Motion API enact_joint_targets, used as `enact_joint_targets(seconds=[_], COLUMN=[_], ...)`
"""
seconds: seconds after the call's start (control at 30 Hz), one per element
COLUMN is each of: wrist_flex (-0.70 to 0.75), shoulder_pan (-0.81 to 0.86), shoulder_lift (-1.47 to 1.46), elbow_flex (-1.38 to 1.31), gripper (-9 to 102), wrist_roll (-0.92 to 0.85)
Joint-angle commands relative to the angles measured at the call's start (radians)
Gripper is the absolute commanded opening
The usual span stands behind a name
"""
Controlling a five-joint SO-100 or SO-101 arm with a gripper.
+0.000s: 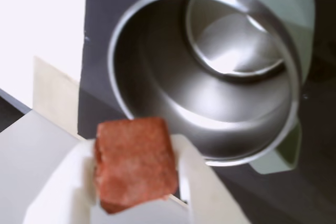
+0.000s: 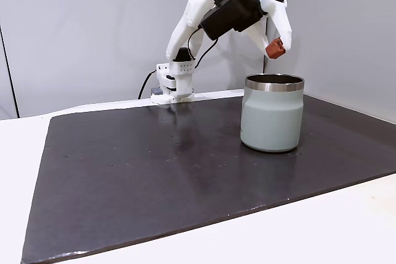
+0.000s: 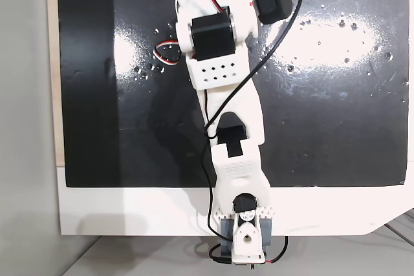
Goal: Grasp a cube and put it in the cup.
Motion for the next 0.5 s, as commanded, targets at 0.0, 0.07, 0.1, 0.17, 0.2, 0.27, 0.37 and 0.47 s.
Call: enact_joint_targets(seconds=[0.0, 0.07, 0.1, 0.17, 0.2, 0.27, 0.37, 0.47], wrist_flex=[0.02, 0.035, 0.04, 0.049, 0.055, 0.061, 0.066, 0.071], shoulder_pan=[-0.018, -0.021, -0.021, -0.021, -0.021, -0.02, -0.017, -0.015], shoulder_lift=[0.014, 0.014, 0.014, 0.014, 0.014, 0.014, 0.023, 0.044], elbow_flex=[-0.057, -0.06, -0.061, -0.066, -0.067, -0.074, -0.075, -0.064], gripper=[7, 9, 11, 14, 17, 22, 25, 25], wrist_roll=[-0.011, -0.012, -0.012, -0.012, -0.012, -0.012, -0.008, -0.009])
